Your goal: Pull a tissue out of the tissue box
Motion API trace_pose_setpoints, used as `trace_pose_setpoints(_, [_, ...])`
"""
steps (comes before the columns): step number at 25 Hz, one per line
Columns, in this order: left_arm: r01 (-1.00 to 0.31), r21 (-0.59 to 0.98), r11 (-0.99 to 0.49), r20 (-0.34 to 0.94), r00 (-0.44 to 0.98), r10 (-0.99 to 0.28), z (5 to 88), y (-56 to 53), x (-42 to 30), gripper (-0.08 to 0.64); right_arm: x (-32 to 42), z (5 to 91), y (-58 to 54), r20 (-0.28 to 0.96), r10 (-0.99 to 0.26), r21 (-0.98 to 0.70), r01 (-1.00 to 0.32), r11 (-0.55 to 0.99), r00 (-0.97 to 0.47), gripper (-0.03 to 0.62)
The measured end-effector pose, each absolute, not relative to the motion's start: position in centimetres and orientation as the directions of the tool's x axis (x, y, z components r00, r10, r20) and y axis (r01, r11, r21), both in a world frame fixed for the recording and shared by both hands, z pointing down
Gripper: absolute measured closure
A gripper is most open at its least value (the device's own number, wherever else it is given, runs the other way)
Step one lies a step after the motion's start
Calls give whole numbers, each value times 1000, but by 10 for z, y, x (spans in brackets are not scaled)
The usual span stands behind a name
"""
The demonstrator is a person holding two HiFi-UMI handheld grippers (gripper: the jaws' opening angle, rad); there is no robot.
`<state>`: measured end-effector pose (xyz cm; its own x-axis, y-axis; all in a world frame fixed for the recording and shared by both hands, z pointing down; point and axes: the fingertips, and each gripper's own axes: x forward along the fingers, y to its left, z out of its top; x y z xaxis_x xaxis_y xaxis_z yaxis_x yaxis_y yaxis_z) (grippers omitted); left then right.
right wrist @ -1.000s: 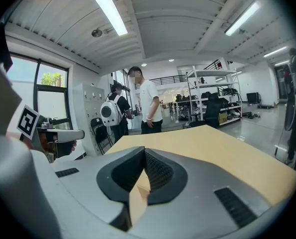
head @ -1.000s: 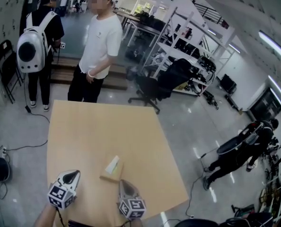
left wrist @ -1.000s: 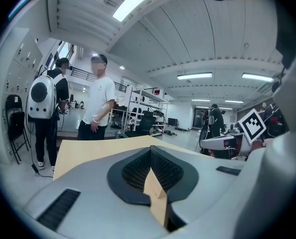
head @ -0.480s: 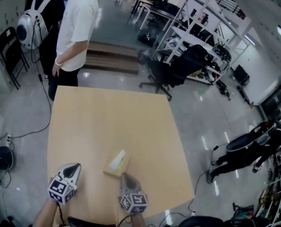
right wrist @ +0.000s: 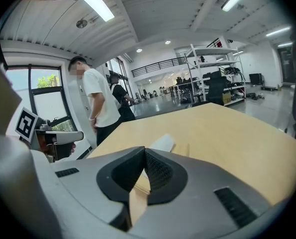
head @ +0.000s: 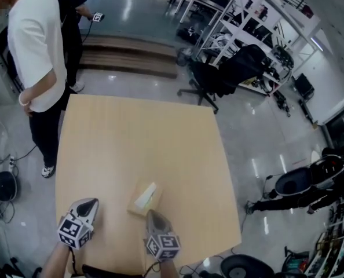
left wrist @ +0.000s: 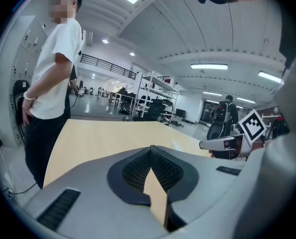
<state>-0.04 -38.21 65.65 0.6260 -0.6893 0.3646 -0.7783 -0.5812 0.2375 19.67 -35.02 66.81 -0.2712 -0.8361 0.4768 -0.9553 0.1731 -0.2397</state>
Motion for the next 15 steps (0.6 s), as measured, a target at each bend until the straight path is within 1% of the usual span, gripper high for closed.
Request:
trace_pose_setpoints(7, [-792,240,-561,408,607,-682,677,-397,-1,552,197,691,-362,519,-806,-264,-950,165,-284,581])
trace_pose_setpoints(12, [-794,263,-548,424,605,-674,686,-396,-5,552,193,700,-365,549,-793,-252,-957,144,-264,580])
trace_pose_setpoints(15, [-791,269,-549,433,609,-665,688,-396,-3,552,188,702,-367,549,-787,-263,-952,156,-280,562])
